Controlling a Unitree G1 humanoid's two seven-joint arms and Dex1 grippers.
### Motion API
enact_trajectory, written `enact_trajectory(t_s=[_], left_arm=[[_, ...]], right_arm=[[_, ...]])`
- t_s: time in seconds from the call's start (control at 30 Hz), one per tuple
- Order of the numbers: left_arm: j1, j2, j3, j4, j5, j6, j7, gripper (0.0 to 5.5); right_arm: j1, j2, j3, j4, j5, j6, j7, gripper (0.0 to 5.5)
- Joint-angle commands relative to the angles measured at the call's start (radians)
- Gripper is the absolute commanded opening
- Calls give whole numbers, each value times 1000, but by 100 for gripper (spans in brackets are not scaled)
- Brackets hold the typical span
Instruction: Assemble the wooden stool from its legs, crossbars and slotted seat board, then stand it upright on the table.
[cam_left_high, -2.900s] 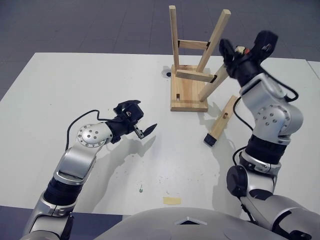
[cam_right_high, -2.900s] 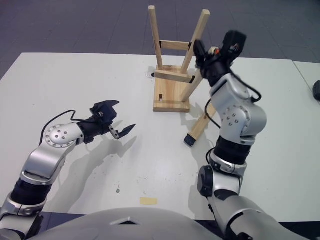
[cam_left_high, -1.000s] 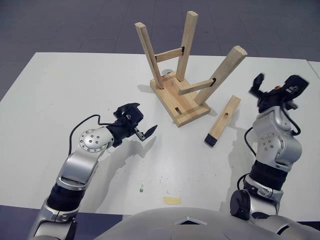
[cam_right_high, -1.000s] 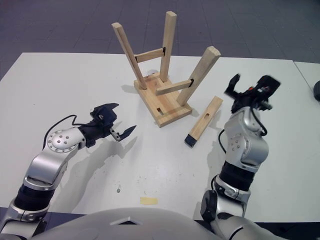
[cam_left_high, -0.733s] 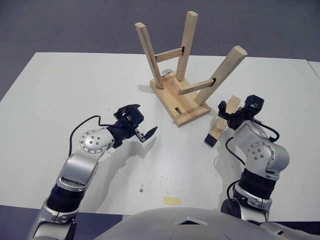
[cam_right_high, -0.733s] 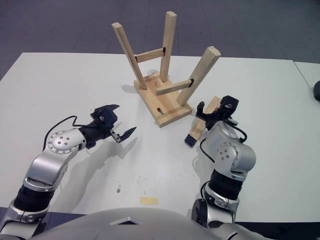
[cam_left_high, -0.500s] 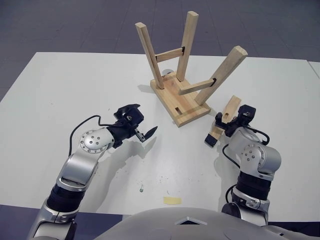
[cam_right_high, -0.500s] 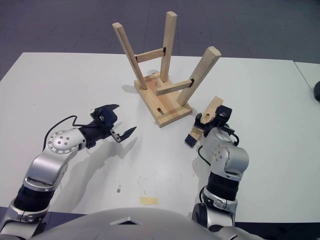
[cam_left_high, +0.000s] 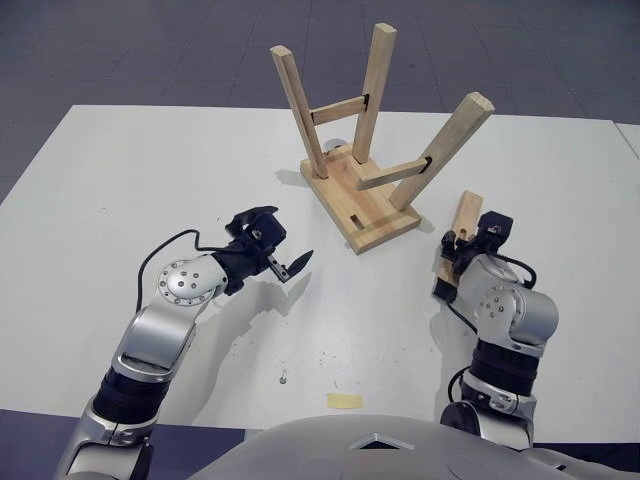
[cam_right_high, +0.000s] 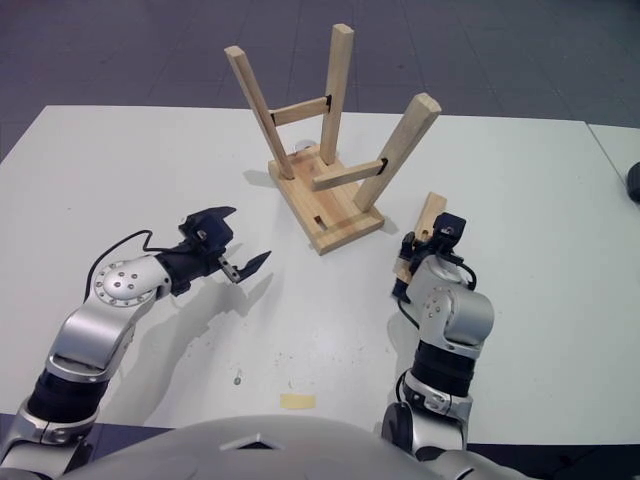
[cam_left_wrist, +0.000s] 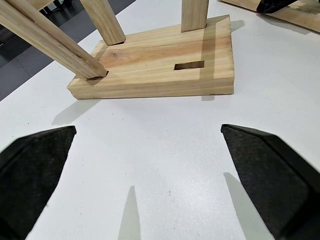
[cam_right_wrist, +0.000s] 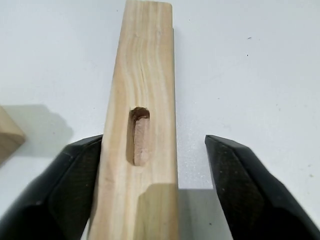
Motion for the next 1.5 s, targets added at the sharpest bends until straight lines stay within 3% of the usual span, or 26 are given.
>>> enact_trajectory(t_s=[0.03, 0.2, 0.47, 0.67, 0.8, 0.9, 1.0, 1.17, 1.3, 1.43, 1.5], left_arm=[[-36, -19, 7, 7, -12, 2, -2, 540], [-79, -110, 89, -9, -94, 51, 49, 540], [-214, -216, 248, -33, -242, 174, 155, 540], [-270, -222, 273, -20, -278, 206, 186, 540], [-266, -232, 282, -26, -283, 214, 212, 540], [-328, -270, 347, -58, -367, 263, 246, 540], [-447, -327, 471, -69, -554, 330, 295, 540], [-552, -396, 649, -52, -1003, 391, 430, 540], [-566, -387, 653, -52, -1221, 376, 565, 540], [-565, -342, 570, -66, -1263, 380, 614, 540], [-558, -327, 543, -82, -1293, 366, 618, 500]], right_arm=[[58, 9, 4, 80, -9, 17, 37, 283], [37, 10, 8, 117, -26, -53, 61, 209], [-90, -7, -57, 214, -14, -183, 63, 206], [-144, -20, -60, 170, -17, -384, 82, 206], [-149, -70, 17, 154, -73, -585, 158, 206], [-168, -188, 154, 109, -209, -871, 282, 206], [-200, -247, 209, 79, -307, -1048, 307, 206], [-251, -281, 251, 47, -423, -1172, 291, 206], [-264, -275, 353, 9, -364, -1199, 434, 206], [-219, -277, 464, -26, -239, -1177, 621, 206], [-201, -280, 502, -42, -191, -1153, 692, 206]])
